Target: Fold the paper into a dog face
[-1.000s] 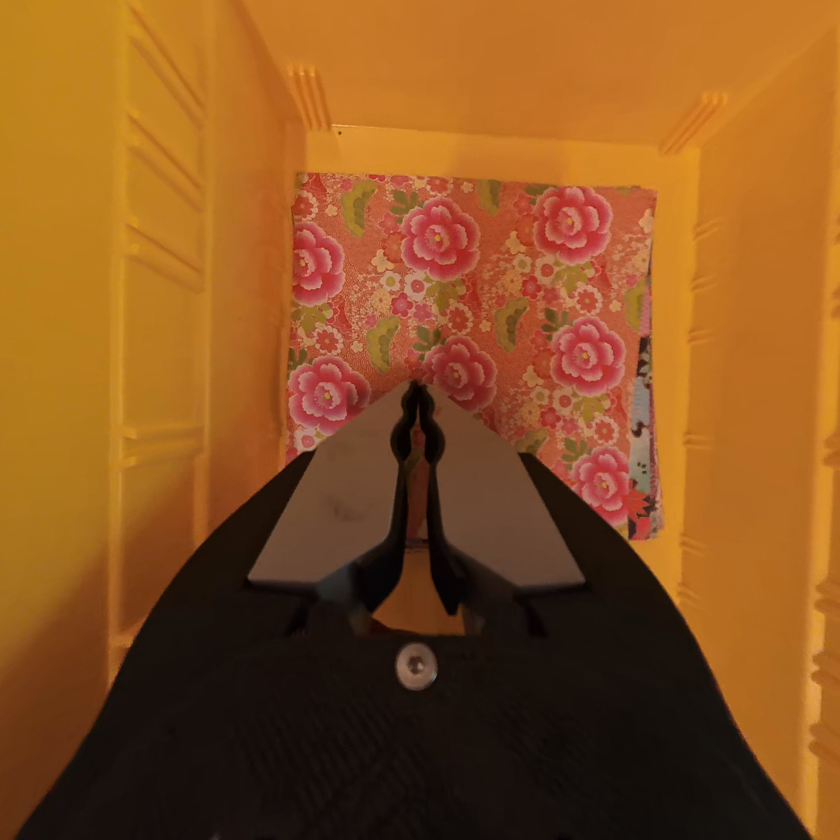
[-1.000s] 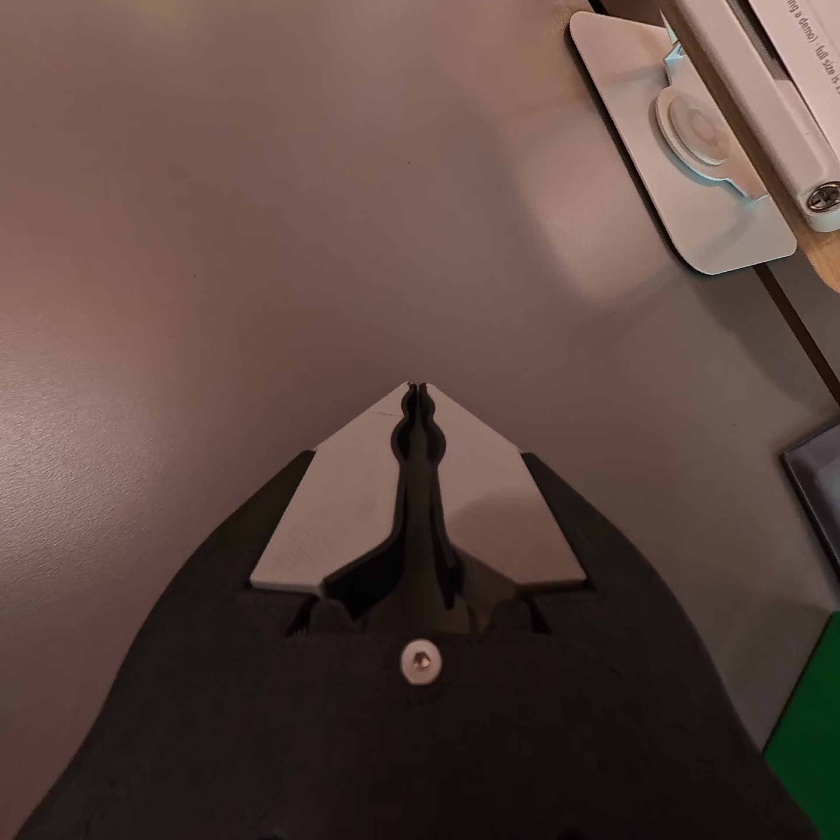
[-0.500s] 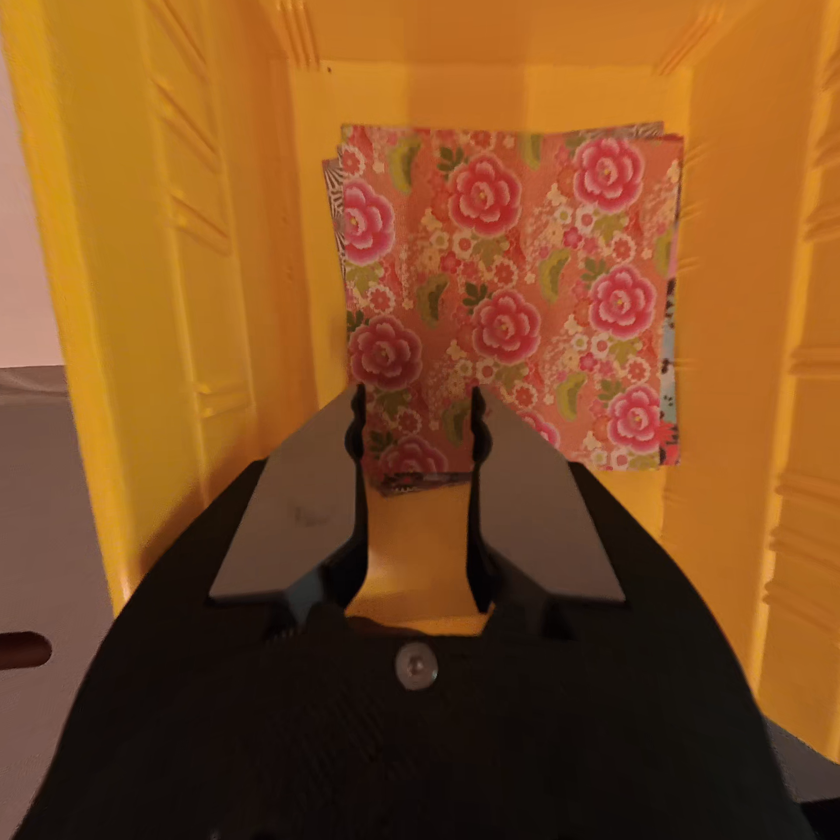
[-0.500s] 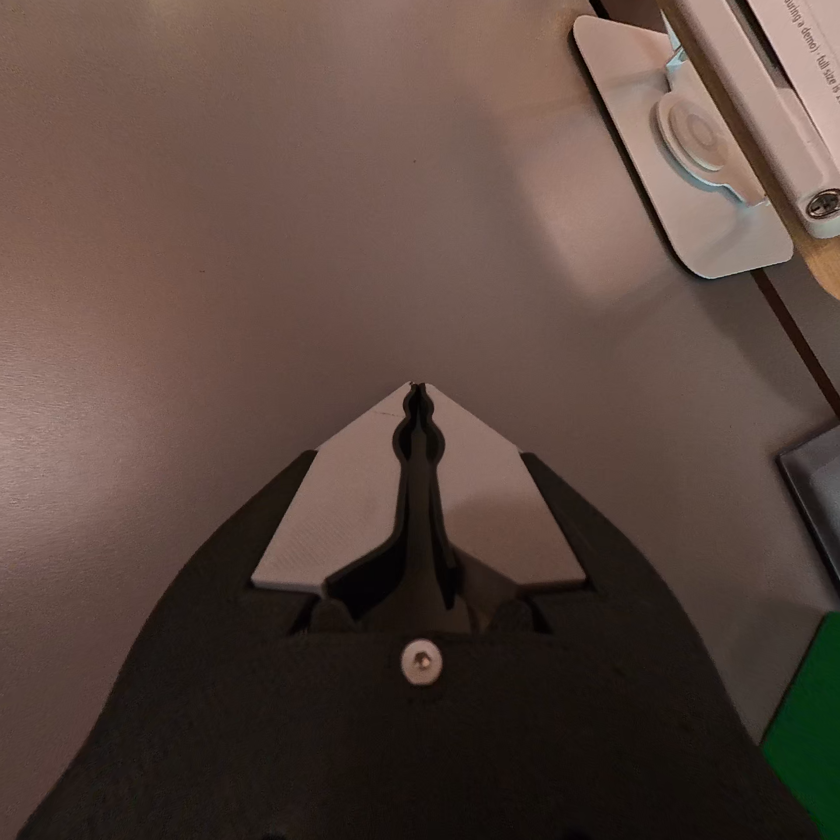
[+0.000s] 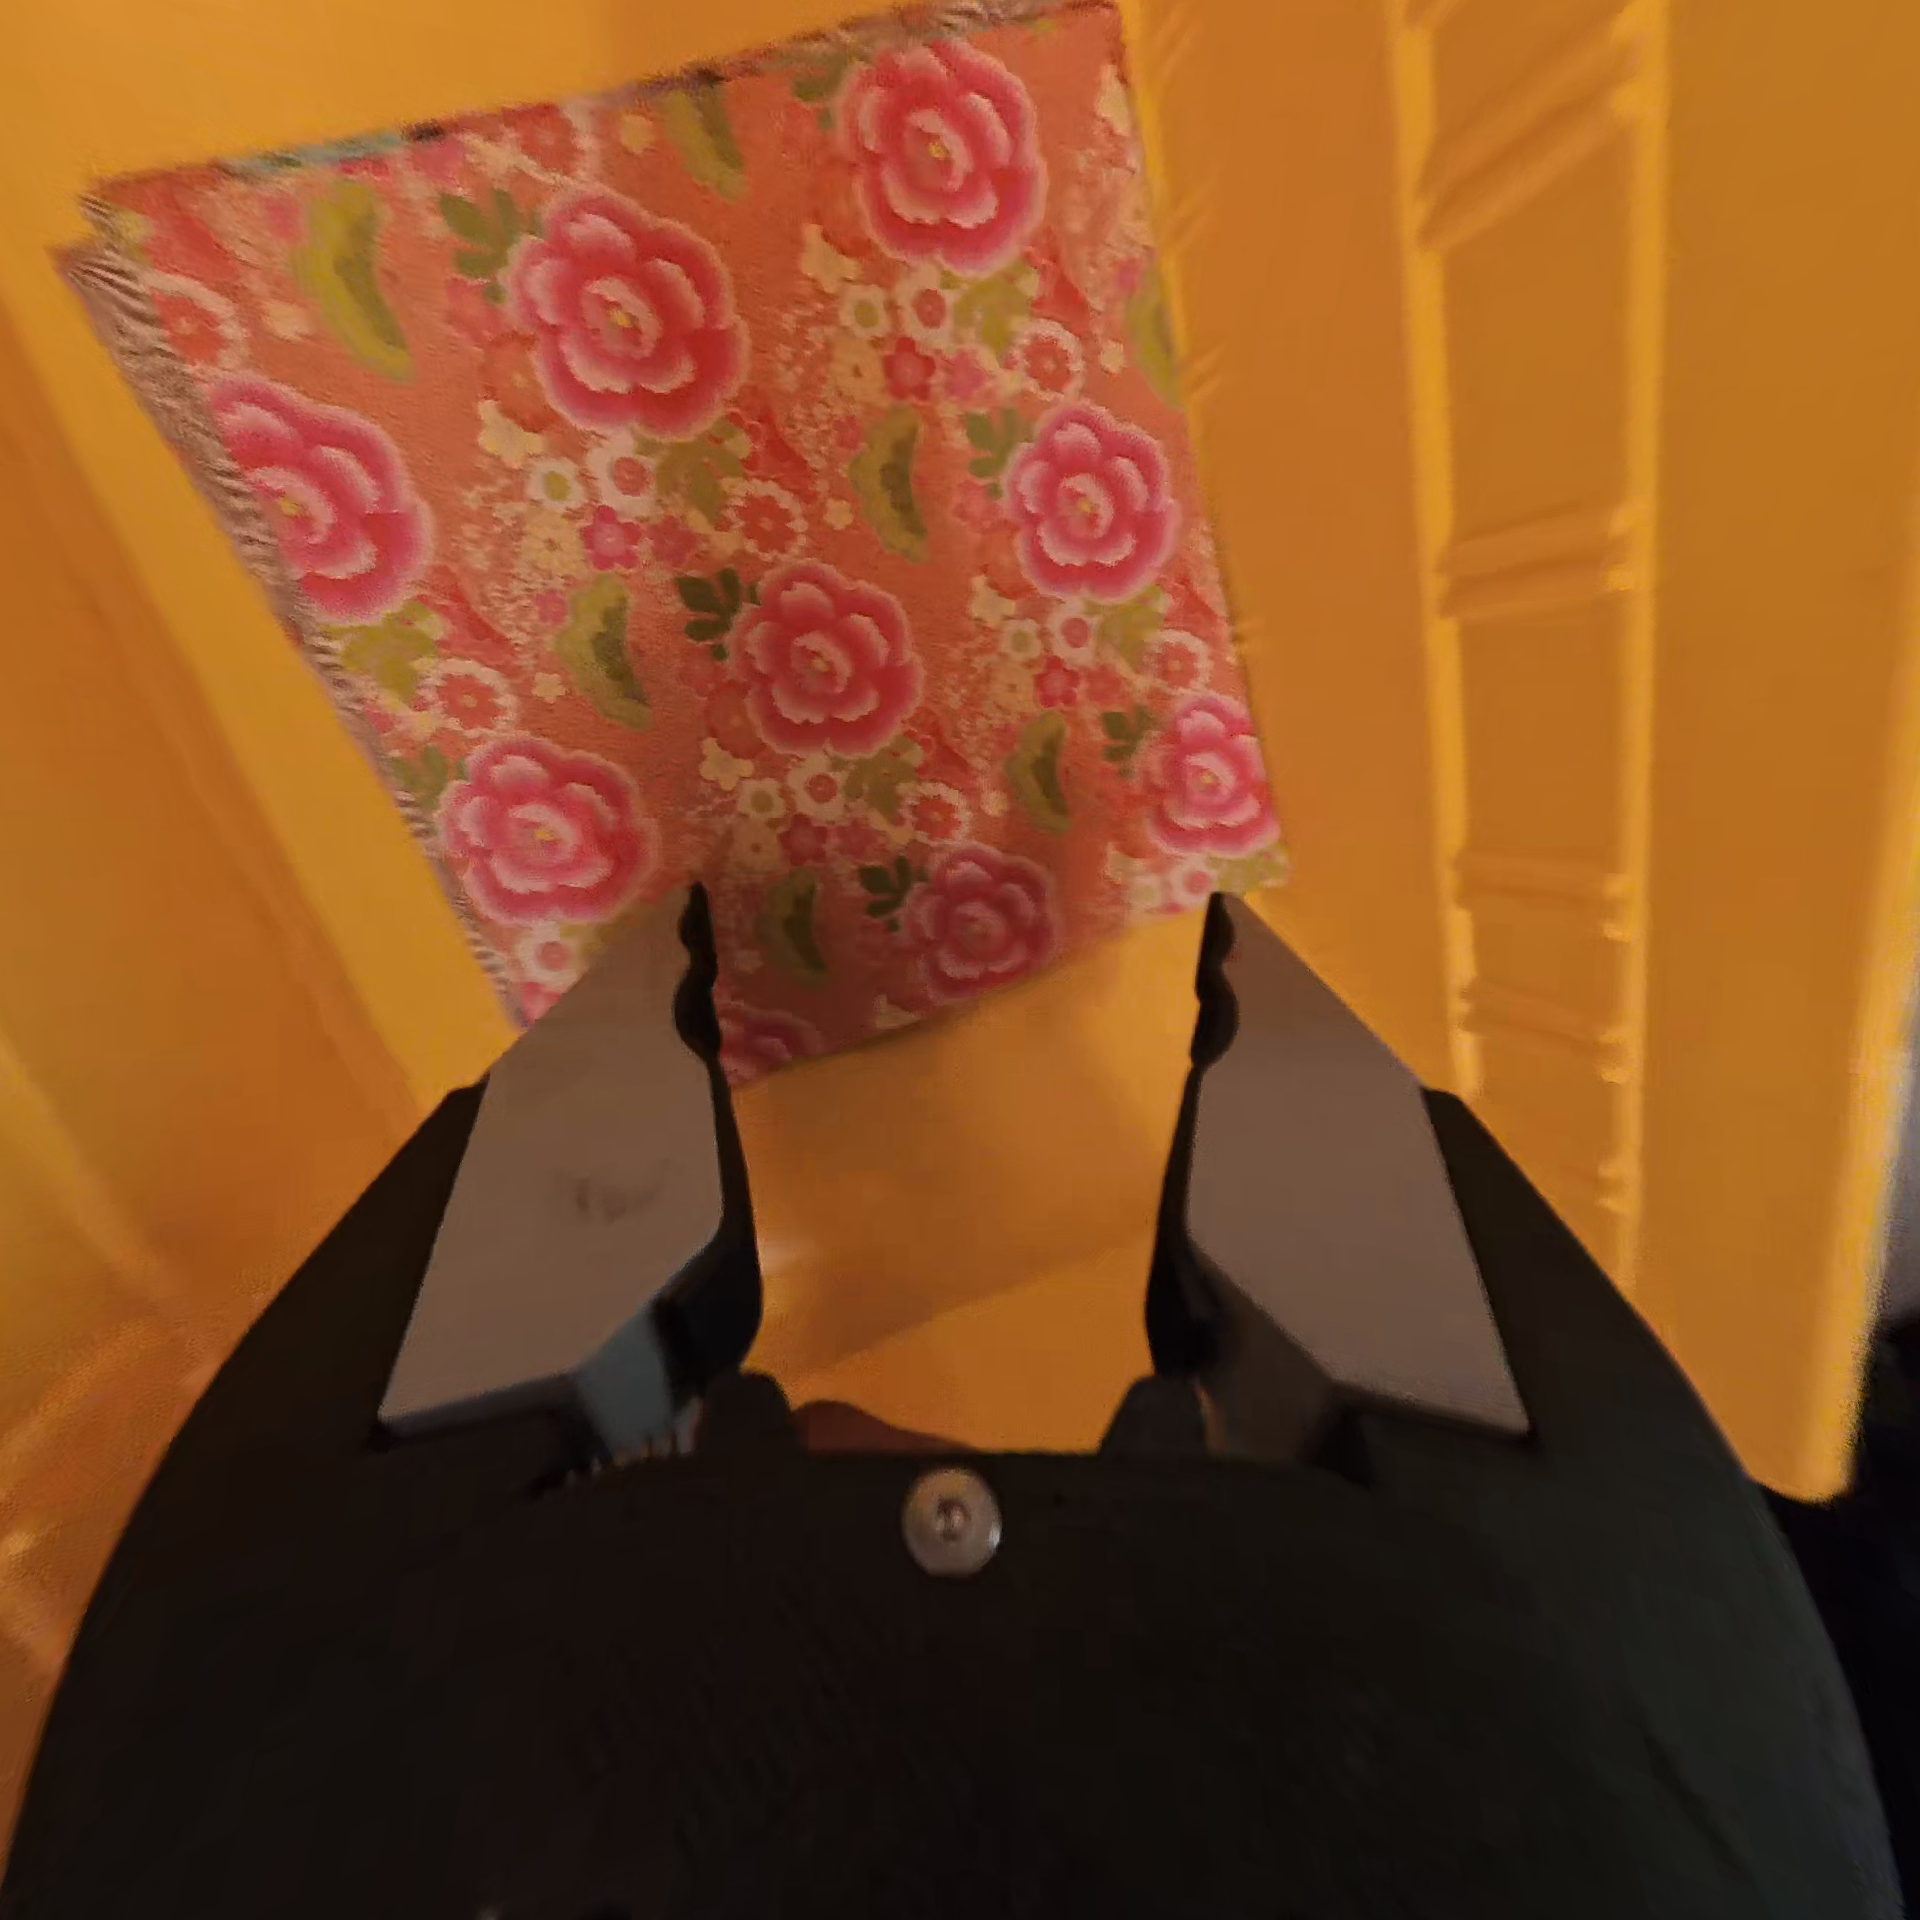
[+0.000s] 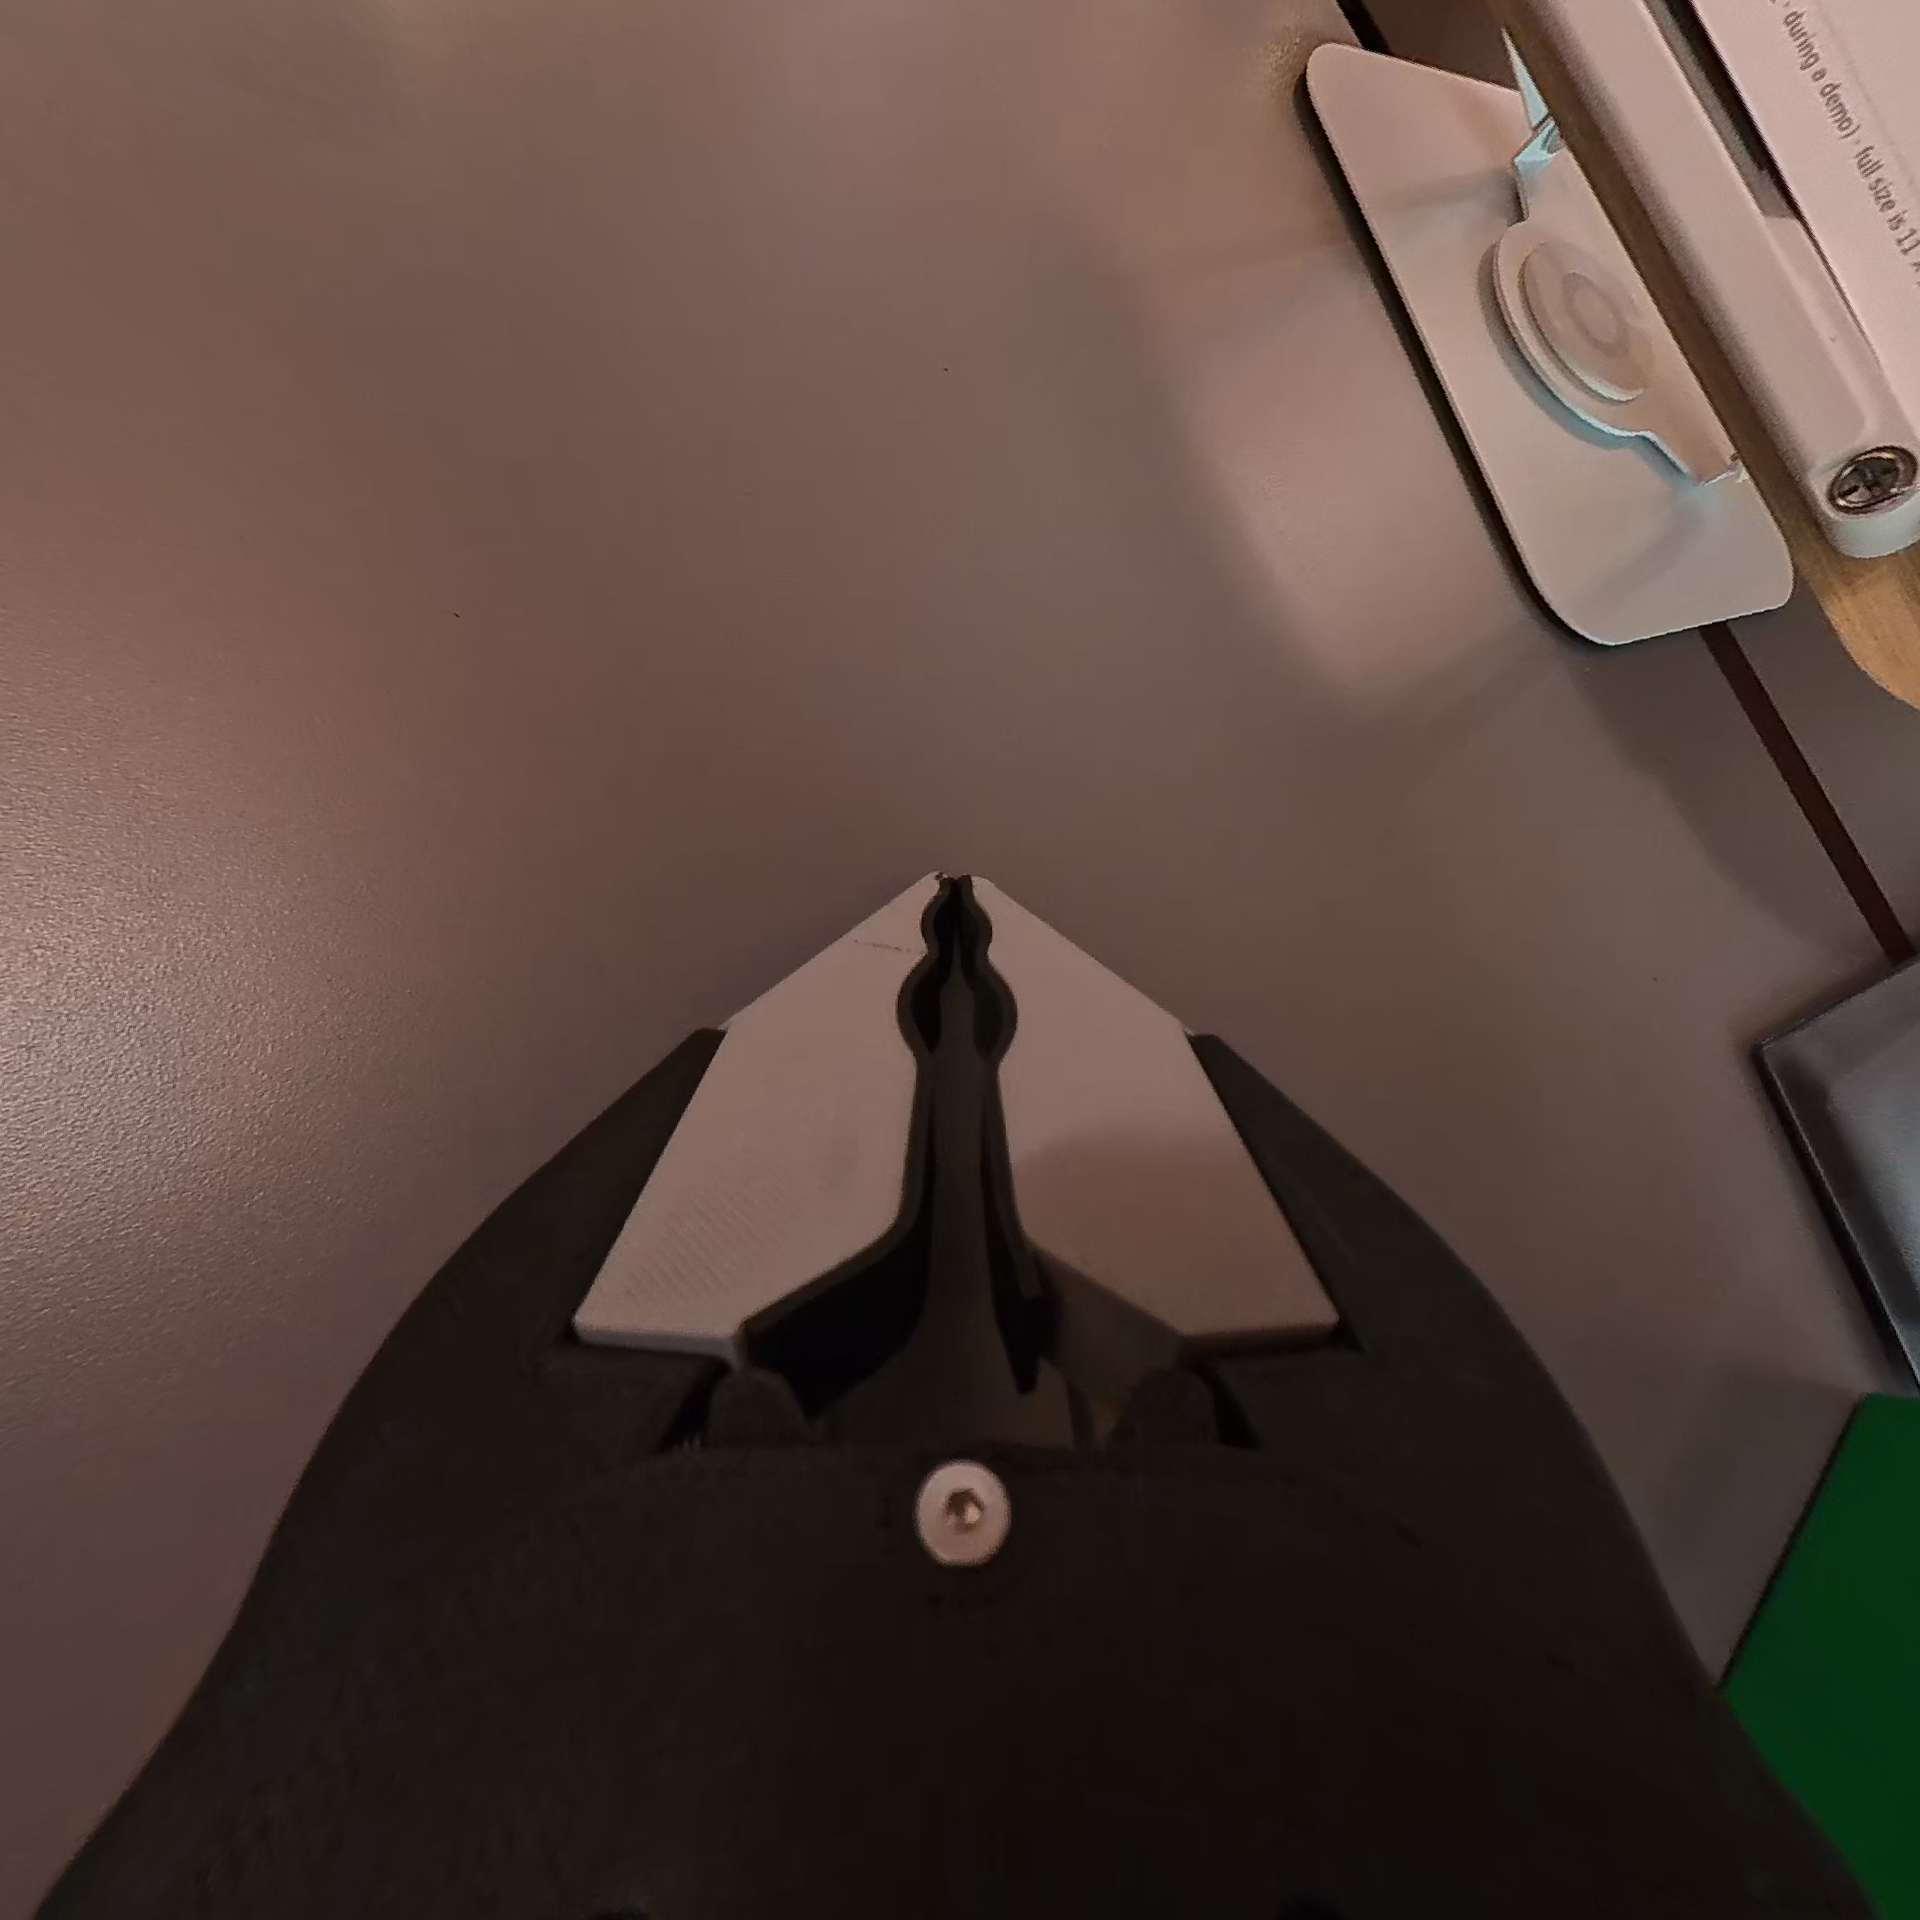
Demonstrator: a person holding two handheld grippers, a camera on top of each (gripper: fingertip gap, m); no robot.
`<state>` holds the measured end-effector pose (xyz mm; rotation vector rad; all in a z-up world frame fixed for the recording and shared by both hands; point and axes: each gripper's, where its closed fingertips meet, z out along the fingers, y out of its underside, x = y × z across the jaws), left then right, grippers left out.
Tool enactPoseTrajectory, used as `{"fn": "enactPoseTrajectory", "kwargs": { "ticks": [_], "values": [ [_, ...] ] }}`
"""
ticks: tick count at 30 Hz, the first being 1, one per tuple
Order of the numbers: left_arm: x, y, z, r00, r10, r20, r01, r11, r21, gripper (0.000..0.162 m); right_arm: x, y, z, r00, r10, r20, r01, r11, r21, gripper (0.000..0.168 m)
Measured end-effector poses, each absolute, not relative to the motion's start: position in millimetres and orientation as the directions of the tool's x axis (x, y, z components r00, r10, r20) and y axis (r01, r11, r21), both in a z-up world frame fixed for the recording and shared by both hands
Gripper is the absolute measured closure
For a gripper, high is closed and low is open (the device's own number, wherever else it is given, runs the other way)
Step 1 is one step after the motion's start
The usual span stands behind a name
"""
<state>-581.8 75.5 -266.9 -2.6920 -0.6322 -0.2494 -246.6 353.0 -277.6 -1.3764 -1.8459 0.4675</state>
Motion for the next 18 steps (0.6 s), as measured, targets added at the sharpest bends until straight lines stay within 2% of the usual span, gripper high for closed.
{"fn": "enactPoseTrajectory", "kwargs": {
  "ticks": [2, 5, 6, 8, 10, 11, 13, 15, 18],
  "values": [
    [-562.1, 80.9, -258.4, 0.846, 0.376, 0.378, 0.489, -0.831, -0.267, 0.079, -246.6, 352.7, -277.6, -0.12, 0.924, 0.362, 0.641, 0.351, -0.683, 0.168],
    [-560.1, 91.3, -244.8, 0.843, 0.339, 0.418, 0.49, -0.803, -0.338, 0.085, -246.5, 351.8, -277.5, -0.126, 0.92, 0.371, 0.639, 0.361, -0.679, 0.168],
    [-565.8, 92.7, -243.0, 0.864, 0.327, 0.383, 0.468, -0.8, -0.374, 0.087, -246.4, 351.5, -277.5, -0.127, 0.918, 0.375, 0.638, 0.365, -0.678, 0.168],
    [-584.8, 88.1, -245.9, 0.94, 0.286, 0.186, 0.34, -0.832, -0.438, 0.09, -246.3, 351.0, -277.4, -0.13, 0.914, 0.384, 0.636, 0.373, -0.675, 0.168],
    [-585.4, 81.5, -253.0, 0.984, 0.176, 0.031, 0.173, -0.888, -0.426, 0.086, -246.4, 350.6, -277.5, -0.132, 0.913, 0.386, 0.635, 0.377, -0.674, 0.168],
    [-583.9, 78.6, -257.2, 0.992, 0.125, -0.025, 0.104, -0.908, -0.406, 0.078, -246.4, 350.5, -277.4, -0.132, 0.913, 0.385, 0.635, 0.376, -0.674, 0.168],
    [-585.9, 74.1, -264.1, 0.989, 0.037, -0.141, -0.017, -0.932, -0.363, 0.079, -246.4, 350.5, -277.5, -0.133, 0.917, 0.377, 0.636, 0.371, -0.677, 0.168],
    [-584.9, 72.7, -269.7, 0.978, -0.034, -0.204, -0.102, -0.937, -0.334, 0.079, -246.5, 350.5, -277.6, -0.133, 0.919, 0.372, 0.636, 0.367, -0.679, 0.168],
    [-582.1, 74.3, -270.4, 0.983, -0.046, -0.176, -0.107, -0.927, -0.36, 0.084, -246.5, 350.4, -277.5, -0.133, 0.919, 0.371, 0.636, 0.366, -0.679, 0.168]
  ]
}}
